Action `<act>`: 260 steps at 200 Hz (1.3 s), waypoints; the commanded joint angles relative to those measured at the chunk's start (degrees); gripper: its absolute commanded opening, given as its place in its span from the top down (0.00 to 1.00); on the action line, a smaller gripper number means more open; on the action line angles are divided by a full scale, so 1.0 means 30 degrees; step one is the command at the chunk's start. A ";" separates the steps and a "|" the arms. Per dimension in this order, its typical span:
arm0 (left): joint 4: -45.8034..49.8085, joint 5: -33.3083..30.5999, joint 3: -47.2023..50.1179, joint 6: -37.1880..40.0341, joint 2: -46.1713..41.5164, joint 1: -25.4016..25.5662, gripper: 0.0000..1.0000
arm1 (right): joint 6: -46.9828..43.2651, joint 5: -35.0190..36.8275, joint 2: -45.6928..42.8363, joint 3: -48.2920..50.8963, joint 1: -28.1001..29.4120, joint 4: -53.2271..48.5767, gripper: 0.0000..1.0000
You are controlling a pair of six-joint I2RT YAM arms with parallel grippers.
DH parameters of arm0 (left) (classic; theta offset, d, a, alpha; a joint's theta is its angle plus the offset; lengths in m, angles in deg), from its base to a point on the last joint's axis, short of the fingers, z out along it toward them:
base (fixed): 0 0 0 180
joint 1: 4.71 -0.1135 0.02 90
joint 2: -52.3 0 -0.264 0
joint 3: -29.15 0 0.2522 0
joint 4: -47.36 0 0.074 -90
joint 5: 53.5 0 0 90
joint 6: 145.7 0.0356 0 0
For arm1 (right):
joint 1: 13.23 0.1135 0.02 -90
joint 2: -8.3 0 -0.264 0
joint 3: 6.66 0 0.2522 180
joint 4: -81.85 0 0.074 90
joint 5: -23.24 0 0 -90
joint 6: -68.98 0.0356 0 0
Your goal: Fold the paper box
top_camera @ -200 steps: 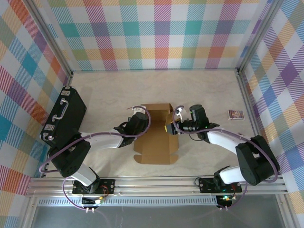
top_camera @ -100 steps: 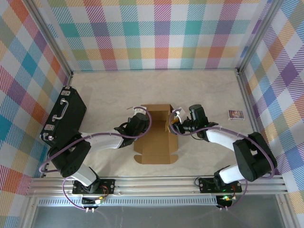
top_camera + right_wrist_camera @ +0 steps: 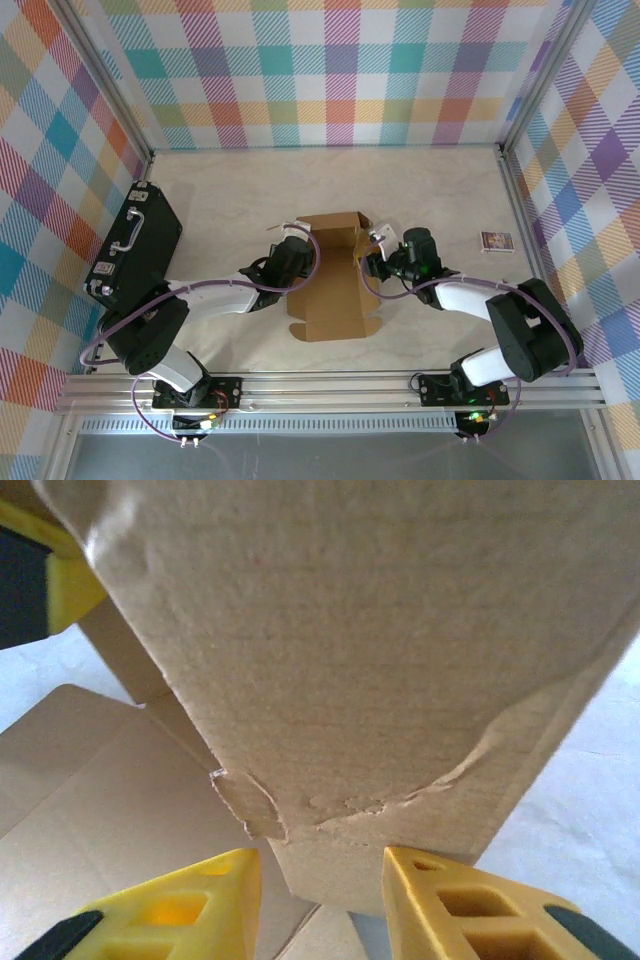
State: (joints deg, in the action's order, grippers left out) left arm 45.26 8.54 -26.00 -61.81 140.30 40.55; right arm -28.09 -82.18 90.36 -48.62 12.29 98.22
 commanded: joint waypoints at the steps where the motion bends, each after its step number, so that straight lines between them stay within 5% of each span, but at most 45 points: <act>1: -0.0372 0.1221 0.0036 0.0724 0.0665 0.0428 1.00 | 0.0200 0.1574 0.0185 0.0228 0.0049 0.2987 0.62; 43: -0.0493 0.1326 -0.0103 0.0659 0.1104 0.0415 1.00 | 0.0335 0.3579 0.0984 0.1423 0.0058 0.6071 0.67; 96: 0.0320 0.1024 -0.0648 0.0562 0.1105 0.0417 1.00 | -0.2297 -0.1187 0.1896 0.0638 0.0400 0.4876 0.69; 190: 0.0071 0.0202 -0.0534 0.0262 0.1130 0.0413 1.00 | -0.3934 -0.2056 0.2215 0.0170 0.1558 0.4011 0.67; 260: 0.0208 -0.0229 -0.0648 0.0368 0.1363 0.0415 1.00 | -0.5216 -0.7459 0.0361 0.0198 0.1803 0.2239 0.56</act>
State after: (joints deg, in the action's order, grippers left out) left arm 45.35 8.08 -26.88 -61.65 143.50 40.57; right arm -40.46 -93.83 94.65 -47.14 17.10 107.75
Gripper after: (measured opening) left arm 0.071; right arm 0.427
